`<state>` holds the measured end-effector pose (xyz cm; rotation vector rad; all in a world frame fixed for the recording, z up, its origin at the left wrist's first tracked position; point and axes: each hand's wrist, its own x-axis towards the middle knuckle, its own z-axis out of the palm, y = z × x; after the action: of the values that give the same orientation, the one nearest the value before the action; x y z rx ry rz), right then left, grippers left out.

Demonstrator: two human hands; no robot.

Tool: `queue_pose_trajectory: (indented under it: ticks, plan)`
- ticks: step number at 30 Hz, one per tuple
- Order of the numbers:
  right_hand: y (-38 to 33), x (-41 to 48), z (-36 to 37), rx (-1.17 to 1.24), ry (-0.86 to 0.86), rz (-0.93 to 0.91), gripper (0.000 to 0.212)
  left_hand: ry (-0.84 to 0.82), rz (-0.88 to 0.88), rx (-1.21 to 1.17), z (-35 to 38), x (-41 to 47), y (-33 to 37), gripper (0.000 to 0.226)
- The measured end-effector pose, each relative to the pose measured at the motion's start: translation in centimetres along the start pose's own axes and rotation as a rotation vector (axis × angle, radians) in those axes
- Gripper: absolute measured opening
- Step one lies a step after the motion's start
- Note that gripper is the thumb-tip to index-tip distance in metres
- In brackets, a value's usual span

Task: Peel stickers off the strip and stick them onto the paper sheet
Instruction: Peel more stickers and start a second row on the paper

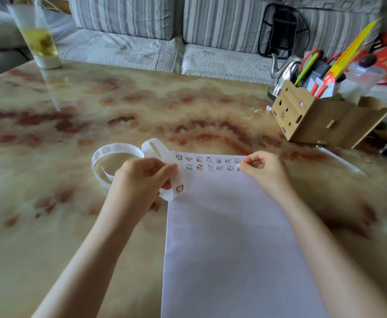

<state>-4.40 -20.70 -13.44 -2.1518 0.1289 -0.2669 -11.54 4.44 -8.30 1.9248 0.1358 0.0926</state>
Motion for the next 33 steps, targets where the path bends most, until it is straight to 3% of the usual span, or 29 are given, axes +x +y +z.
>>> queue_pose_trajectory:
  ticks: [11,15,29,33]
  plan:
    - [0.1,0.0,-0.1,0.009,0.0,-0.006,0.011,0.002,0.009,-0.004,0.0,0.0,0.0,0.02]
    - [0.2,0.1,-0.1,0.042,0.034,0.001,0.026,0.009,0.011,0.002,0.0,0.1,-0.1,0.019]
    - [-0.3,0.0,-0.4,0.016,0.073,0.001,0.024,0.017,0.016,-0.039,0.2,0.0,0.0,0.018]
    - [-4.0,-1.6,-1.4,0.038,0.081,-0.109,0.013,0.033,0.038,-0.078,0.1,0.1,-0.1,0.019]
